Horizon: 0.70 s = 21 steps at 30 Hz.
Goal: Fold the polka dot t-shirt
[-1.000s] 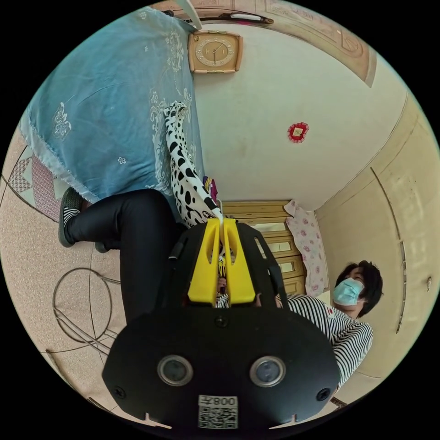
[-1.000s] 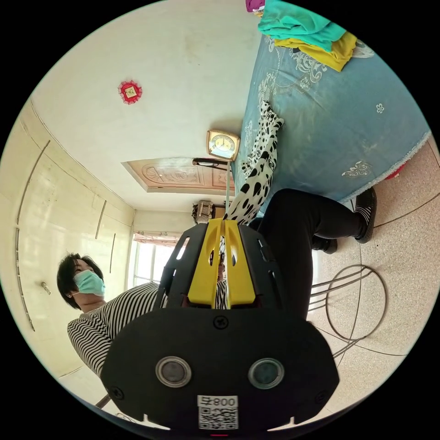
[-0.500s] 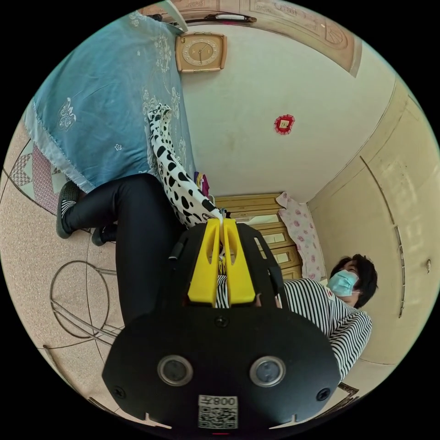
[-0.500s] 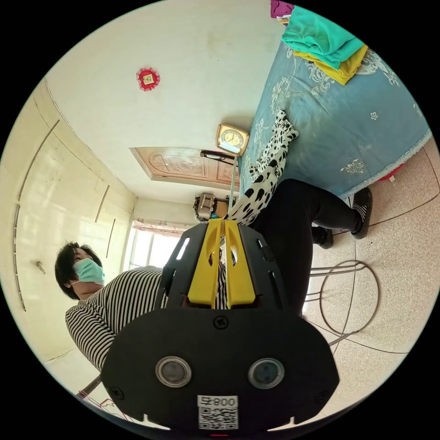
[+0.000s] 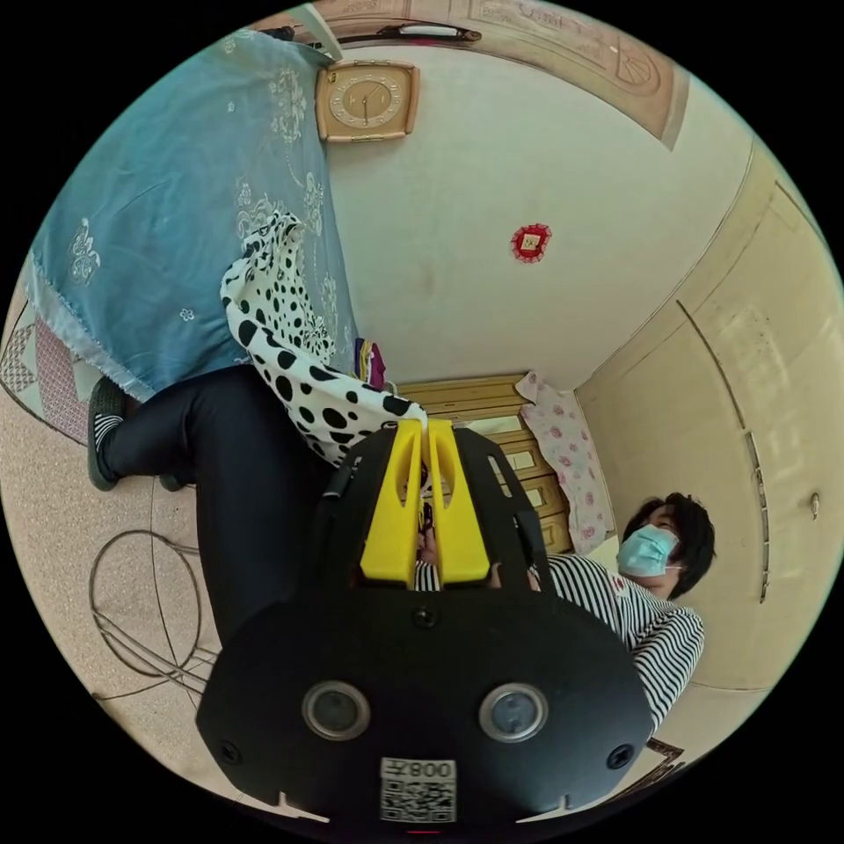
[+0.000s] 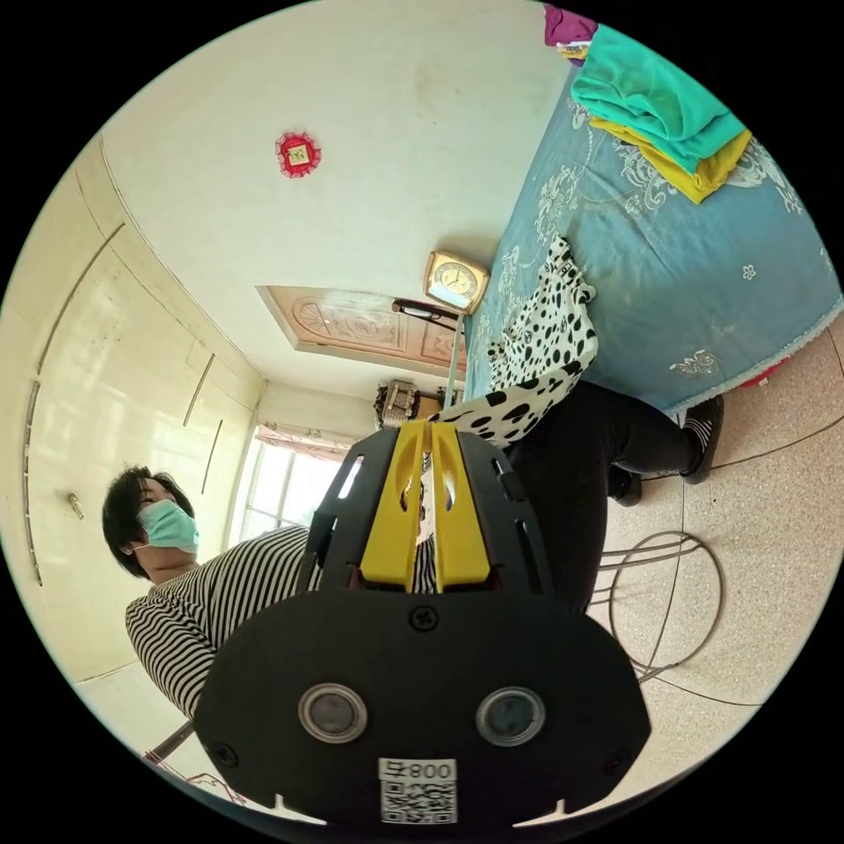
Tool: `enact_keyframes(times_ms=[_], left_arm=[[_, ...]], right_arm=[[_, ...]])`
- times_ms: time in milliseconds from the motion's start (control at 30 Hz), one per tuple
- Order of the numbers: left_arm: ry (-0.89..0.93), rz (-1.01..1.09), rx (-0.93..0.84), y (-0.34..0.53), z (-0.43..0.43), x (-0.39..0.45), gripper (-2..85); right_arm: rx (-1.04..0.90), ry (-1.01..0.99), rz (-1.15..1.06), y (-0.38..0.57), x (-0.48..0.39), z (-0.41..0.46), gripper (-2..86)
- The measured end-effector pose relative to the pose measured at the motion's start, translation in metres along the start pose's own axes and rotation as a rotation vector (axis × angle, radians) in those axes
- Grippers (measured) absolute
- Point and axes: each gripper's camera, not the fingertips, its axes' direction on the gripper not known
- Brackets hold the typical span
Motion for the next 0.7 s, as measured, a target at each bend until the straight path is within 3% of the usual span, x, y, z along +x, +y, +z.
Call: enact_keyframes(times_ms=[700], left_arm=[[-0.166,-0.129,0.046,-0.262,0.133,0.007,1.0]], right_arm=[[-0.025,0.136,0.097,-0.292,-0.001,0.117,0.8]])
